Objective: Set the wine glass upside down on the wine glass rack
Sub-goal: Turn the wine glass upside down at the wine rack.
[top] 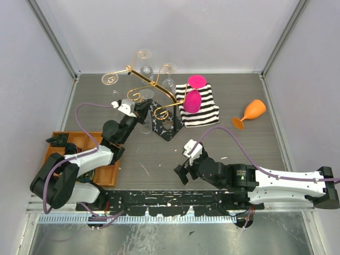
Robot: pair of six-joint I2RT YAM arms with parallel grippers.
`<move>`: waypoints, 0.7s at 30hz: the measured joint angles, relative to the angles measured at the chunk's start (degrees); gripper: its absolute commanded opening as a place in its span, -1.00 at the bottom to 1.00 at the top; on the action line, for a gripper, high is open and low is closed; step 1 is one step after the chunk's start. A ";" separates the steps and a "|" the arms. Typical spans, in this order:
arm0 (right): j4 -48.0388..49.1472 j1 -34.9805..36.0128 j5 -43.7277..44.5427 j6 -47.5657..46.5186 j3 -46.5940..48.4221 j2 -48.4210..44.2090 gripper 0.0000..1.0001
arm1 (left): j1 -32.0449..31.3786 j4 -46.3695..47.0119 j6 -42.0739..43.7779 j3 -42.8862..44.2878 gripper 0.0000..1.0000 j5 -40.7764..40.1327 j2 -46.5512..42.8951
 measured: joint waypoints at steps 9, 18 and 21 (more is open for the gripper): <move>-0.15 0.00 -0.11 0.66 -0.02 0.02 0.87 | 0.68 2.10 0.61 0.00 -1.00 -1.77 1.38; -0.50 0.00 -0.42 0.90 -0.59 0.04 0.87 | 1.09 2.58 1.40 0.09 -1.00 -2.91 1.66; -0.55 0.00 -0.48 1.01 -0.85 0.33 0.87 | 1.20 2.58 1.75 0.09 -1.00 -3.96 1.66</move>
